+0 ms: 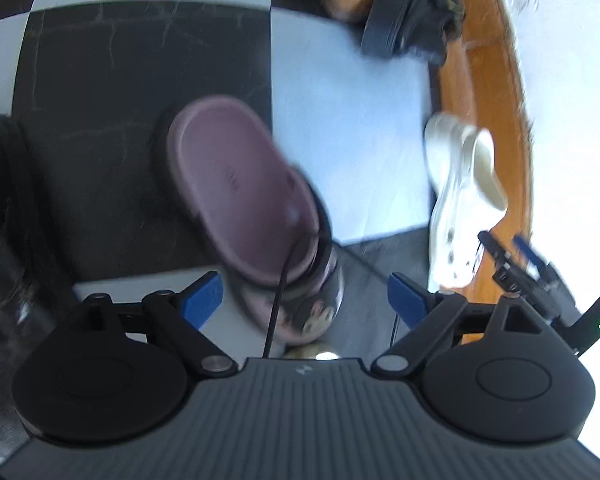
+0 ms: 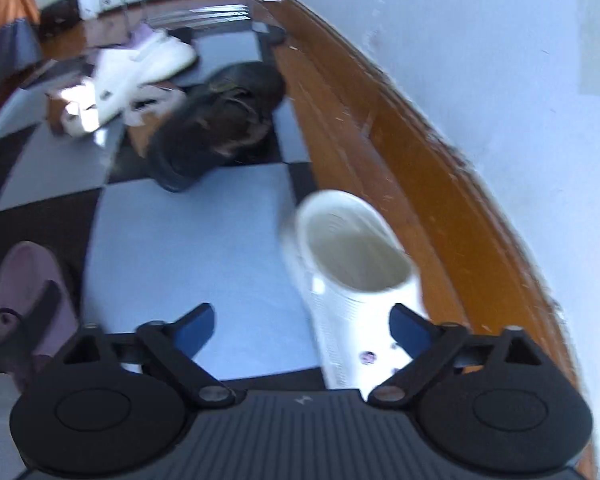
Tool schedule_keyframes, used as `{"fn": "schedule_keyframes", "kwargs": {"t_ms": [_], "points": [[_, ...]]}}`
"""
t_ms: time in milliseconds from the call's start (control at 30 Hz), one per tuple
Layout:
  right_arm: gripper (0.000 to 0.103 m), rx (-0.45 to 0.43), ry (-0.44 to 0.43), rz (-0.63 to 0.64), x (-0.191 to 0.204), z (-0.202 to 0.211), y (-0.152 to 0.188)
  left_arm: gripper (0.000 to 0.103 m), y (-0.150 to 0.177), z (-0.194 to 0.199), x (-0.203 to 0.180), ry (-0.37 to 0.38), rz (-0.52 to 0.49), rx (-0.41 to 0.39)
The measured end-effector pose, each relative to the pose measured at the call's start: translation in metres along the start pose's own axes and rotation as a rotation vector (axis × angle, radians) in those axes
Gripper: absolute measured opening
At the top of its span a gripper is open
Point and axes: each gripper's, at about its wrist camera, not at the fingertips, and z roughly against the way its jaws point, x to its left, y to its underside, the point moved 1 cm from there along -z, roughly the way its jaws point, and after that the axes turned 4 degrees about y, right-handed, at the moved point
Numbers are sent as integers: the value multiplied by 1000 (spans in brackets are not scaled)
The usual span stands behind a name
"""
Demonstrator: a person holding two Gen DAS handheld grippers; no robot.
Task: Organize scattered shoes
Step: 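Grasp the lilac clog with the right tool and straighten it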
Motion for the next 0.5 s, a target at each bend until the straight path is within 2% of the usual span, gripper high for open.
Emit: {"fn": "schedule_keyframes", "kwargs": {"t_ms": [33, 100, 167, 200, 267, 367, 400, 433, 467, 500], "points": [[97, 9, -41, 15, 10, -5, -2, 90, 2, 5, -5, -23, -31, -23], [70, 83, -130, -30, 27, -24, -9, 93, 4, 15, -16, -135, -110, -85], [69, 152, -313, -131, 40, -40, -20, 93, 5, 15, -20, -204, -137, -82], [69, 178, -376, -152, 49, -45, -24, 93, 5, 13, -19, -213, -115, -61], [69, 237, -460, -161, 74, -57, -31, 93, 8, 8, -17, -148, -48, -5], [66, 311, -431, -35, 127, -75, -36, 93, 11, 7, -20, -81, -47, -4], [51, 332, -424, 15, 141, -78, -34, 93, 13, 9, -20, -105, -58, -17], [41, 352, -423, 59, 155, -81, -31, 93, 14, 11, -20, -130, -70, -31], [32, 355, -422, 74, 163, -82, -29, 93, 16, 12, -18, -177, -90, -48], [27, 353, -413, 79, 169, -82, -29, 93, 17, 13, -15, -208, -96, -55]]}}
